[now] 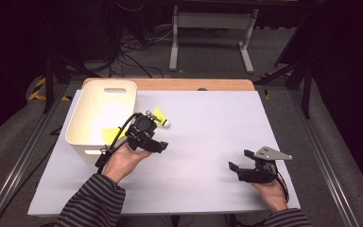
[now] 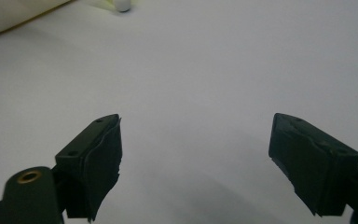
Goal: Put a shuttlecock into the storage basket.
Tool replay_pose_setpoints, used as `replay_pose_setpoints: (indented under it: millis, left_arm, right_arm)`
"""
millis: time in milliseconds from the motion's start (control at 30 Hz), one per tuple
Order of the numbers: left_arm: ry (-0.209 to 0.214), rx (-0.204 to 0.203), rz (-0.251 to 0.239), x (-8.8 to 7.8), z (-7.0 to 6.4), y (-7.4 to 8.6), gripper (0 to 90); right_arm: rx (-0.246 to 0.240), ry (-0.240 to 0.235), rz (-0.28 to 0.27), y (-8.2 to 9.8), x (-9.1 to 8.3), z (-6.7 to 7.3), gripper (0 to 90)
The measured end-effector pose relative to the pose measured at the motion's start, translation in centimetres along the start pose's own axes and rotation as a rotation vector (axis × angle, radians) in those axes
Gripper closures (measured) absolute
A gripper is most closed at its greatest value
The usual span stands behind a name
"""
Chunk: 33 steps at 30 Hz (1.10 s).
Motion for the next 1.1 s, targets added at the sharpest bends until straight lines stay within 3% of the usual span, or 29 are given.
replay_pose_setpoints:
  millis: [633, 1100]
  left_arm:
    - [0.011, 0.006, 0.01, 2.4, -1.1, 0.9, 33.9]
    - [0.006, -0.005, 0.005, 3.3, -0.8, 1.6, 32.8]
  right_arm:
    - [0.012, -0.002, -0.027, -1.1, 0.2, -0.4, 17.1]
    - [-0.016, -0.004, -0.001, -3.2, 2.6, -0.6, 19.1]
Point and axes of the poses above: each handheld gripper's, and its own axes: x roughly forward along the jaws, y roughly out of its underside, z roughly to its left, the point moved 8 cm from there along x, roughly forward along the jaws, and after that the axes turned 10 degrees about z, right-handed, at the moved point
